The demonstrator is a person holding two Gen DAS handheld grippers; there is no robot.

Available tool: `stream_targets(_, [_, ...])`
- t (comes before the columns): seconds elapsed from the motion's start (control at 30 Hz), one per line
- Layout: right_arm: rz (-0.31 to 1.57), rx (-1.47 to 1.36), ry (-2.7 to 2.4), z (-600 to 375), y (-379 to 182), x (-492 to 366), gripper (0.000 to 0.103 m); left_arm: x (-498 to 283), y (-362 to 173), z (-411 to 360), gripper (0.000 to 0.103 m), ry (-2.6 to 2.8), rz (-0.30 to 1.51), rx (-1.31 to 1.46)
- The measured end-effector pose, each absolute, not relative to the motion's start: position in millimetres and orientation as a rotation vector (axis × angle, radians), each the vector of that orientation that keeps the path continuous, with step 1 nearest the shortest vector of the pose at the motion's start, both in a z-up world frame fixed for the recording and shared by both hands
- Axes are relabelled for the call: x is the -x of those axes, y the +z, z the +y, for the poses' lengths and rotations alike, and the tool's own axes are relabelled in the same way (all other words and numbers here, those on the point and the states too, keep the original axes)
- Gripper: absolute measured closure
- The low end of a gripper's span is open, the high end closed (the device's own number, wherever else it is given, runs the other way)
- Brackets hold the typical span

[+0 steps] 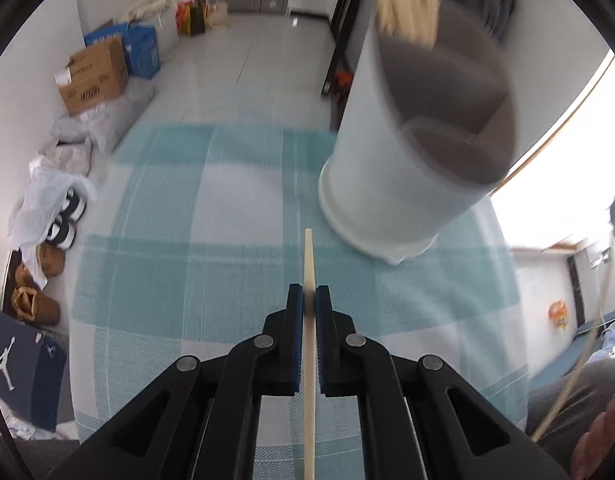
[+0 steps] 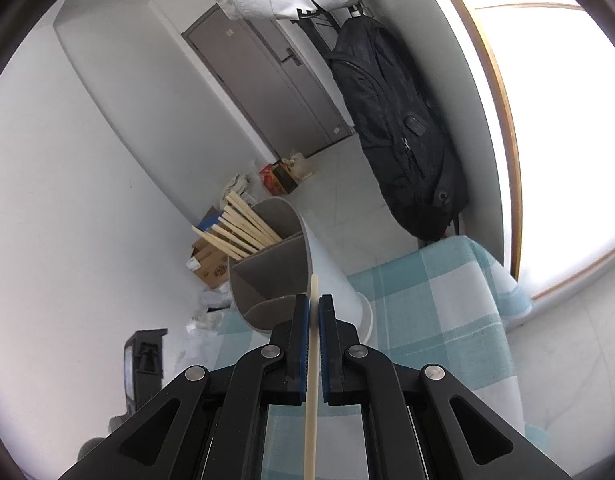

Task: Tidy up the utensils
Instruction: 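Raise both held chopsticks upright and carry them over the utensil holder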

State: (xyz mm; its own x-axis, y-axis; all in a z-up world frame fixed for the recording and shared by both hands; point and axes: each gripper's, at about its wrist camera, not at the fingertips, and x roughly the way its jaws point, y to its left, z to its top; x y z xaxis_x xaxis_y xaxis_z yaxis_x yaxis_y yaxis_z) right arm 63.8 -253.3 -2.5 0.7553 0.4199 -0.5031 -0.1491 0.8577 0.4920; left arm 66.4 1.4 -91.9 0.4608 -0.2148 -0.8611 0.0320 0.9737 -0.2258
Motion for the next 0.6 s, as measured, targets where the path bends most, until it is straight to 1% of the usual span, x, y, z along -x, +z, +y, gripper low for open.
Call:
stream_targets(0.17, [0.583, -0.435, 0.329, -249.3, 6.9, -57.8, 0.099, -51.7, -54.7, -6.7, 0.101, -0.179, 0.94, 0.185])
stream_targets(0.4, [0.508, -0.364, 0.356, -231.4, 26.5, -45.8, 0.099, -43.9, -31.7, -20.2, 0.101, -0.224, 0.87, 0.205])
stream_targets(0.6, [0.482, -0.347, 0.363, -227.9, 36.2, -40.0, 0.099, -41.8, -21.0, -11.0, 0.102, -0.258, 0.828, 0.202])
